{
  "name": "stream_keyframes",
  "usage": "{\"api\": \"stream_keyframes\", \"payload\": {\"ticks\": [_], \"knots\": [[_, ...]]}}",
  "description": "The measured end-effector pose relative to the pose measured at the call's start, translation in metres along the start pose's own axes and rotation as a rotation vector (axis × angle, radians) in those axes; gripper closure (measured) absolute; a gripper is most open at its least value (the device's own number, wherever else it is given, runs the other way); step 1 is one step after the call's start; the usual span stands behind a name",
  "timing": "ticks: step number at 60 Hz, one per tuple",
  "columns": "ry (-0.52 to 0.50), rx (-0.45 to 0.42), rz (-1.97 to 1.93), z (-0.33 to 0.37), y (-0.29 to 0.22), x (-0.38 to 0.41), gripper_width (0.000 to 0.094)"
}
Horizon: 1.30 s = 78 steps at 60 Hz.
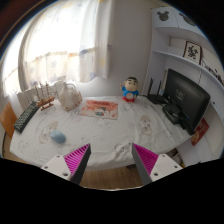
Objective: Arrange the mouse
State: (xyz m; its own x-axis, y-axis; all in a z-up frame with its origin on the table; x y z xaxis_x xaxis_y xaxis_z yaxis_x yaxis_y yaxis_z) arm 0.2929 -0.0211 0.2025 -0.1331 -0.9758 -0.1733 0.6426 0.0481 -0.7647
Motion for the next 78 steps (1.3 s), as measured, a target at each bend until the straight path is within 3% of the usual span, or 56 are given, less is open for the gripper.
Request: {"api": "stream_keyframes", "payload": {"ticks": [14,45,78], "knots": [[-0.013,-0.020,0.012,-0.001,-0.001,0.047,0.0086],[-0.180,-0.116,0.067,0.007,0.020,0.211,0.0085],[-0.203,-0.156,0.100,-0.128,0.026,0.265,0.0088]]}}
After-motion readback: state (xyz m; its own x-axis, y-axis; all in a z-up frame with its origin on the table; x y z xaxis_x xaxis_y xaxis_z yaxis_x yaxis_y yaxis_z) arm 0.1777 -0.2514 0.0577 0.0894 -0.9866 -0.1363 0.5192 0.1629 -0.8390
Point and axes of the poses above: the point between the fingertips, and its own axes, seen from behind it with the camera up: x to the left, y down, z backward, against the way the camera looks, the point moved 3 cm from there along z, backward, against the way the camera looks, and after that the axes turned 6 degrees about z, right-handed, at the moved point
